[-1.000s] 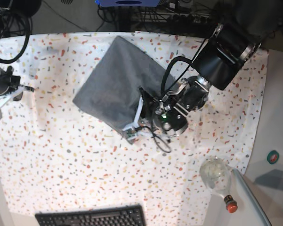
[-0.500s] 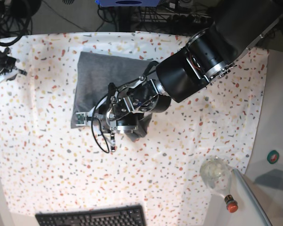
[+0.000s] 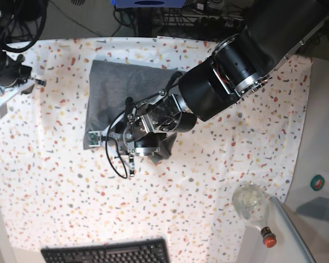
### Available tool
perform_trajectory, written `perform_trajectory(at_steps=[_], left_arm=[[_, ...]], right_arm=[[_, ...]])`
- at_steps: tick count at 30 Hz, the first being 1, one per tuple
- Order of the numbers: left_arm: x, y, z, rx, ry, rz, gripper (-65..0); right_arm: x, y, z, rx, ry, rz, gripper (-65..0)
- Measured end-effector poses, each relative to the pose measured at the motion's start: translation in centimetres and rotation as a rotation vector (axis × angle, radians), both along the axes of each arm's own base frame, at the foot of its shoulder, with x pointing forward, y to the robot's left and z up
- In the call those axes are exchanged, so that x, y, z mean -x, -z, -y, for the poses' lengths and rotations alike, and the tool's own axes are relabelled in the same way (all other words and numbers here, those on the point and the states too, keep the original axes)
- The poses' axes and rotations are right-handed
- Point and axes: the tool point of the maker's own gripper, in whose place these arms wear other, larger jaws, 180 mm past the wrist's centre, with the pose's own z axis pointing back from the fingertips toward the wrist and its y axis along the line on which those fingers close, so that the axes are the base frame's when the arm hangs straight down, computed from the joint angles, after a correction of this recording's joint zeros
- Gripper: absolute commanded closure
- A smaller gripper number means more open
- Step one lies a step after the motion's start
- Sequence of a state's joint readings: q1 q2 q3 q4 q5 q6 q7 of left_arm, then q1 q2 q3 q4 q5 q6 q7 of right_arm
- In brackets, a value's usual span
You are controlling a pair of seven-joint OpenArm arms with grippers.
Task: Layout the t-shirt on the table in an organized manner, then fold the t-shirt properly
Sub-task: 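Rotate and flatten the folded shirt with the left gripper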
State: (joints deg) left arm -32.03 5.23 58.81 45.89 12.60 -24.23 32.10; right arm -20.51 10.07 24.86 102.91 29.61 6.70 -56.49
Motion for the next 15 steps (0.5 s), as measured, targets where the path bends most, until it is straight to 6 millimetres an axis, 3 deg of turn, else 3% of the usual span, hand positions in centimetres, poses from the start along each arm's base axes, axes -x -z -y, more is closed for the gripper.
perform_trajectory(at_steps=[3,6,9,15], left_arm=[[0.1,0.2,-0.4,-0.023,-0.012,-0.006,0.0],[0.2,0.3,-0.5,-0.038,-0.017,-0.008,0.0],[0.2,0.4,-0.9,-0.042,-0.021,-0.011,0.0],[0.2,0.4,-0.9,-0.049,-0.022,-0.010,0.0]], right_arm=[[-0.3,-0.5,-1.6,0.022,-0.073,0.005,0.0],[-0.8,-1.0,-7.3,-0.058,-0.220,0.037,0.0],[-0.4,-0.6,-11.3,-0.114,-0.312,0.019,0.0],[-1.1,-1.0,-14.1,-0.142,-0.378,0.040,0.0]])
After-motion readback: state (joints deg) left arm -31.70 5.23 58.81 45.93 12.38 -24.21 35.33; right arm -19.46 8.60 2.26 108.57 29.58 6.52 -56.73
